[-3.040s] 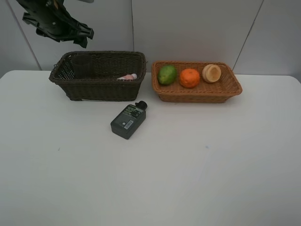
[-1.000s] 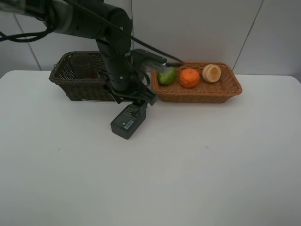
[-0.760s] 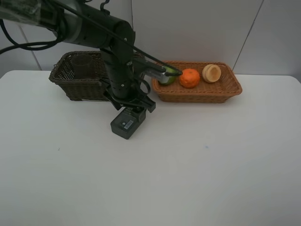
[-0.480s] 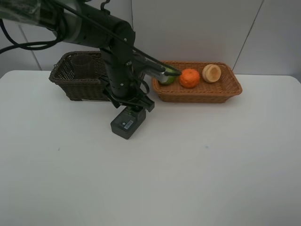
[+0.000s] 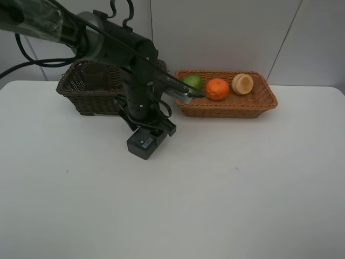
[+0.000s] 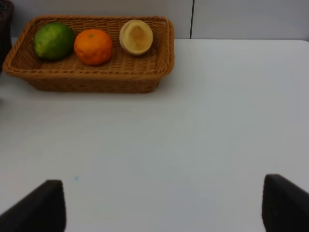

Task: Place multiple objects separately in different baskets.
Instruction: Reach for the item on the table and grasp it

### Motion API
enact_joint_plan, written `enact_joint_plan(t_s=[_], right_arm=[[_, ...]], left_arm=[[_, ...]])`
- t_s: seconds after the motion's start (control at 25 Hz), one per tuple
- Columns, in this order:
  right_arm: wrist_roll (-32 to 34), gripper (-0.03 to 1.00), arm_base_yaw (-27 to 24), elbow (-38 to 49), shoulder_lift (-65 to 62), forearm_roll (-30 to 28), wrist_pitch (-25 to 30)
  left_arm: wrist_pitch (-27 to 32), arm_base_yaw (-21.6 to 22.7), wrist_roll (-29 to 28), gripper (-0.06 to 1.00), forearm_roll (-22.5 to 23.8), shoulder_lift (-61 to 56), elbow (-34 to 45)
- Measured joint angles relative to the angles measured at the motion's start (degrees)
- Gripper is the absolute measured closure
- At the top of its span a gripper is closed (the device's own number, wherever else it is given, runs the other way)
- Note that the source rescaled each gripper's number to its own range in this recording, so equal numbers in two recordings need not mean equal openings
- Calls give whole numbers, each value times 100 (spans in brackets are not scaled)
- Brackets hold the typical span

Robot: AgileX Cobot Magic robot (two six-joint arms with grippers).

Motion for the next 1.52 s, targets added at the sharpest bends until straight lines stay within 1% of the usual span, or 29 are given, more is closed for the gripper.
enact_joint_plan(t_s=[0.44, 0.56, 0.68, 0.84, 1.12, 1.52], right_arm=[[0, 15, 0, 0, 0, 0, 0], [0, 15, 0, 0, 0, 0, 0], [0, 15, 0, 0, 0, 0, 0], [0, 15, 0, 0, 0, 0, 0], [0, 15, 0, 0, 0, 0, 0], [0, 15, 0, 0, 0, 0, 0]], left_arm=[[3, 0, 0, 34, 7, 0, 0], [133, 0, -41, 34, 195, 0, 0], [152, 0, -200, 34, 344, 0, 0], [146, 0, -263, 34, 325, 0, 0], [90, 0, -269, 34, 101, 0, 0], [84, 0, -269, 34, 89, 0, 0]])
